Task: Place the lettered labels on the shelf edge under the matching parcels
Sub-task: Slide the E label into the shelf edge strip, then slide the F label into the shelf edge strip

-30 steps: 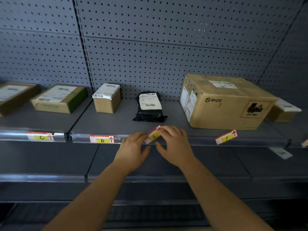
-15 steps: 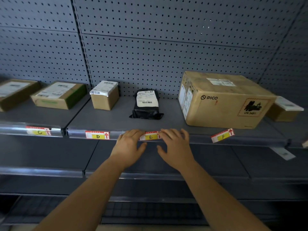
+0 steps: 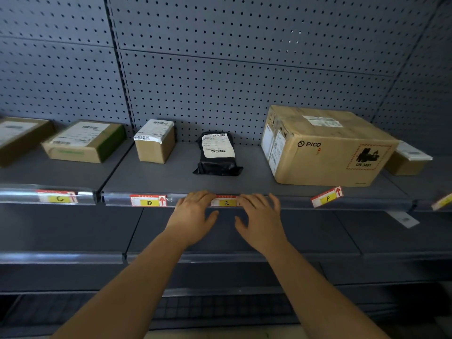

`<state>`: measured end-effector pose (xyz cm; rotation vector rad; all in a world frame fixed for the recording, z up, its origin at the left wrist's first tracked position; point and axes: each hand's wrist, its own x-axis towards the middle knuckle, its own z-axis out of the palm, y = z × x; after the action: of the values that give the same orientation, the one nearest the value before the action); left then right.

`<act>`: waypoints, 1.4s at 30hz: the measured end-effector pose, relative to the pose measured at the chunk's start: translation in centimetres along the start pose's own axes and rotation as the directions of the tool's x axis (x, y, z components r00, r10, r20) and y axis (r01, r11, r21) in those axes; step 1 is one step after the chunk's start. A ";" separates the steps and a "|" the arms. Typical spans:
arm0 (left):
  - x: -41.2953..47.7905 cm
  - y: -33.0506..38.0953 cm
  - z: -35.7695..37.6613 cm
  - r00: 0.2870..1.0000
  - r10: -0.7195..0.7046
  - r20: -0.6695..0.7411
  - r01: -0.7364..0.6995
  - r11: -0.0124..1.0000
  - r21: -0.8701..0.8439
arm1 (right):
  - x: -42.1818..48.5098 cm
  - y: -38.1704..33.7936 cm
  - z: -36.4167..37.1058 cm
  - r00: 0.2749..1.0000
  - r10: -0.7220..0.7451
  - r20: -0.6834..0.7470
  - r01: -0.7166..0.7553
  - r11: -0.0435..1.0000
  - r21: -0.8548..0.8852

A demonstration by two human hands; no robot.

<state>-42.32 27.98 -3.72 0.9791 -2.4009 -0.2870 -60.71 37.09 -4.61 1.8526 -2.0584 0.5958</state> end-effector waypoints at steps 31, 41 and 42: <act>-0.4 2.8 0.6 1.000 0.027 -0.008 -0.026 1.000 0.012 | -3.7 4.0 -2.6 0.975 0.139 0.172 -0.189 0.929 0.318; 1.9 15.7 7.2 0.999 0.011 0.050 -0.005 0.992 -0.129 | -7.3 17.2 -7.5 0.978 0.205 0.043 -0.209 0.954 0.213; 2.4 16.9 8.1 0.999 0.013 0.049 -0.007 0.993 -0.120 | -7.8 18.7 -7.8 0.978 0.202 0.043 -0.206 0.956 0.210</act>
<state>-58.04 38.38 -3.16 0.9148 -2.4017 -0.4508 -78.74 49.13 -3.56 1.7734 -2.2968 0.8865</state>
